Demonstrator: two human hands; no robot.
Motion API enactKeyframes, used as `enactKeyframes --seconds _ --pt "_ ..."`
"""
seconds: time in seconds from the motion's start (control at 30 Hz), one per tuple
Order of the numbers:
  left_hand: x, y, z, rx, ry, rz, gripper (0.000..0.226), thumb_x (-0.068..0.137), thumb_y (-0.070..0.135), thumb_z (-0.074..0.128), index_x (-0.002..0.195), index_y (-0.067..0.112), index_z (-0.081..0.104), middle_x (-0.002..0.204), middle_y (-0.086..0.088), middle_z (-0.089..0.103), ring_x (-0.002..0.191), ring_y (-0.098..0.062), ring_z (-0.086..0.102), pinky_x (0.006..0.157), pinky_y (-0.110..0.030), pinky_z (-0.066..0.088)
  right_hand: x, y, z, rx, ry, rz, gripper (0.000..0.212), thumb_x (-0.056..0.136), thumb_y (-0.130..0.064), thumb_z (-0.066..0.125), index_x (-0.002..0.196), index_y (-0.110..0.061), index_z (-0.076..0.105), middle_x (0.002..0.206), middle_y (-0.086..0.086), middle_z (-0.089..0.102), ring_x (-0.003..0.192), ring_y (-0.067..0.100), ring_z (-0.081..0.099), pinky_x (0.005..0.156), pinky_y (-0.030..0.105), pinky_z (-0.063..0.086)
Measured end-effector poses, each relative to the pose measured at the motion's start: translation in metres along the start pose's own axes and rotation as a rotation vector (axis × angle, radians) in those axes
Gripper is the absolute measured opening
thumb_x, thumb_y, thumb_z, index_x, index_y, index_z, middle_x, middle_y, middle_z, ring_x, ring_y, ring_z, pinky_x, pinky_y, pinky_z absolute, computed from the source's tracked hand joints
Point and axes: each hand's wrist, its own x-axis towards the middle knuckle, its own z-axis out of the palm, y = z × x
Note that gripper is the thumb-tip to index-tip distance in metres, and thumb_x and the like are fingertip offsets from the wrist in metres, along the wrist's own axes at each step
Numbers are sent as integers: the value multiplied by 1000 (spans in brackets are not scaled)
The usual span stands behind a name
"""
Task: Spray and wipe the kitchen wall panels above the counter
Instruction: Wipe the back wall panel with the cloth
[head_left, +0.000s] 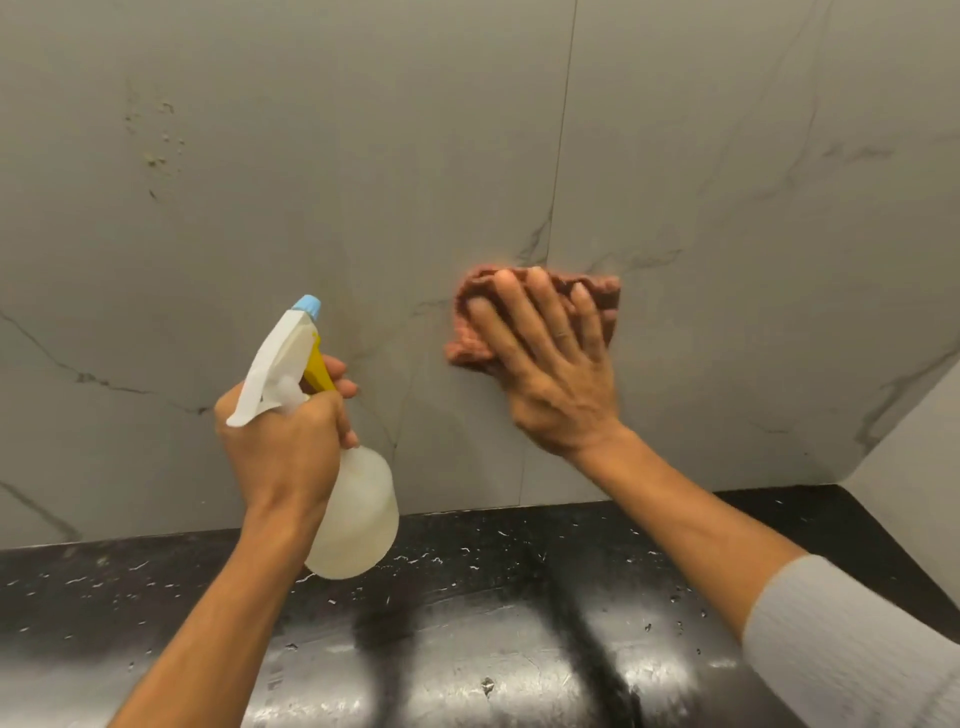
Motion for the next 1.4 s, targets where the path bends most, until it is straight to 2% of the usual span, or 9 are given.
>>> enactKeyframes --seconds 0.07,0.23,0.43,0.63,0.7,0.83,1.03,1.2,1.4 --pt "-2 -1 3 0 -2 10 31 53 -18 51 60 10 60 61 11 65 60 -7 66 37 -21 44 -15 -28 10 10 -54 -153 67 98 -15 48 159 -23 23 167 2 19 155 25 13 126 46 -2" --pt "-12 -3 11 47 -75 15 32 56 -18 53 63 11 63 67 9 69 66 -8 70 40 -19 48 -115 -28 3 -26 -572 -800 85 85 -14 53 161 -19 16 168 3 11 155 19 8 123 41 -18" --pt "-17 -1 15 57 -121 25 33 60 -21 53 63 10 64 70 10 71 67 -8 70 40 -20 49 -88 74 -42 -93 -398 -500 81 85 -9 53 158 -26 25 163 4 25 152 23 21 126 43 0" --pt "-14 17 31 14 -130 14 32 58 -20 52 62 9 66 69 9 70 66 -12 70 38 -24 47 113 137 -59 -38 238 237 55 103 -34 53 154 -21 38 156 19 40 148 35 30 124 49 13" --pt "-13 23 35 2 -140 32 31 57 -16 52 63 10 66 70 8 71 66 -12 70 38 -27 48 114 105 -52 18 261 218 54 101 -37 56 149 -16 46 155 19 41 146 39 33 123 53 15" --pt "-11 39 36 -7 -153 47 31 56 -17 51 56 11 62 70 6 70 66 -14 69 39 -23 48 46 73 -63 -27 -87 -240 50 97 -24 64 145 -25 51 153 8 44 144 30 40 116 47 29" --pt "0 57 30 29 -137 56 39 57 -19 52 50 18 61 70 5 71 60 -25 67 41 -24 48 150 110 -66 -24 330 520 46 108 -33 48 150 -16 44 157 17 39 148 35 32 123 50 16" --pt "5 66 25 44 -134 51 32 59 -19 53 60 11 65 71 7 72 62 -25 66 41 -20 49 102 77 -75 -37 -62 -111 56 97 -20 64 150 -22 44 157 10 38 148 33 31 119 50 23" --pt "7 68 36 3 -76 11 32 62 -19 53 66 9 68 70 7 72 63 -6 69 39 -20 48 235 92 -76 -7 334 341 44 104 -33 54 144 -16 54 152 16 47 143 36 39 120 52 22"
